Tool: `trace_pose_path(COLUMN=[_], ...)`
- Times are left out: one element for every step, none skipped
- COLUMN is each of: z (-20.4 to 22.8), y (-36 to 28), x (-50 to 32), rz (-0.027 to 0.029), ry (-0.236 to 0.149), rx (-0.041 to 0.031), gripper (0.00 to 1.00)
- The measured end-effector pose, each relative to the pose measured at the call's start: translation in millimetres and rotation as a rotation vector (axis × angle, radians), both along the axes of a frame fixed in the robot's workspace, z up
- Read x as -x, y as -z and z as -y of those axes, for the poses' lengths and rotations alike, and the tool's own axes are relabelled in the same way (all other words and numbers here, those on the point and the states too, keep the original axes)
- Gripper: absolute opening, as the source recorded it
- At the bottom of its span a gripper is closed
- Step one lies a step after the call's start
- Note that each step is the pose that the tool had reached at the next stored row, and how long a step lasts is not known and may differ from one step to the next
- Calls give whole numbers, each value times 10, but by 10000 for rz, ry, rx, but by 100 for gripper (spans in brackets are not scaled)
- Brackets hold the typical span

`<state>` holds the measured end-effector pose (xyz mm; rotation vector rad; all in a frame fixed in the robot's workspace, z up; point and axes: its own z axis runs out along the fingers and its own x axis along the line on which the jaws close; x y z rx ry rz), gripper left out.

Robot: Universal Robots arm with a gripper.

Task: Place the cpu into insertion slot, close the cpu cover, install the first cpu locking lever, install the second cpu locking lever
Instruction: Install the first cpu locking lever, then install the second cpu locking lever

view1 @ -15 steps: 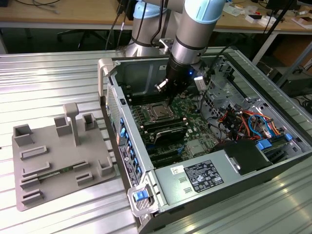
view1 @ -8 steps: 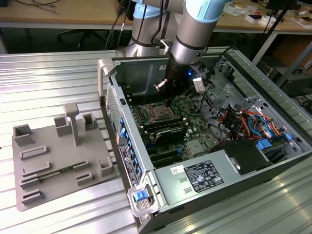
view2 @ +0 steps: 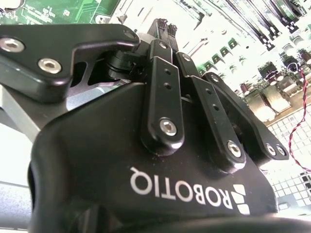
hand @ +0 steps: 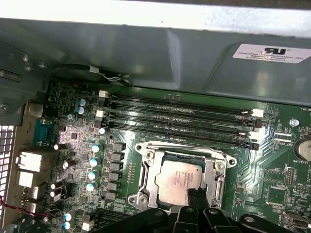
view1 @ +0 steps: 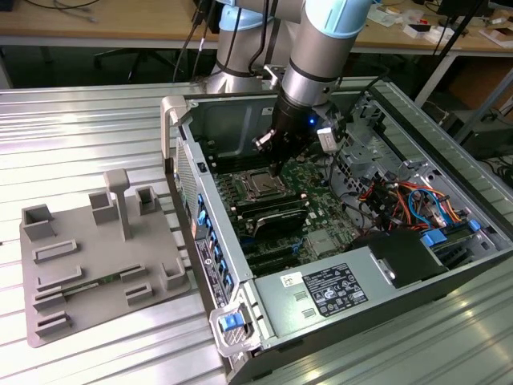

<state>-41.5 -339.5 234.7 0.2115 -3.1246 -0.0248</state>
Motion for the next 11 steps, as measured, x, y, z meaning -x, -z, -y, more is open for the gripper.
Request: trace_pose_path(z=[0,0,0,0,1,8,20,33,39,51,60], y=[0,0,0,0,0,0,0,0,0,0,0], x=[0,0,0,0,0,0,-2,-2,-3,-4,-4], rz=[0,1,0,1,1,1,0,0,1,0,1], ry=[0,1,1,1,3,1,1,2,2,1,1], rx=[0,0,0,0,-1,0,0,0,-1,0,0], gripper=[11,11,11,11,11,11,11,11,11,11,11])
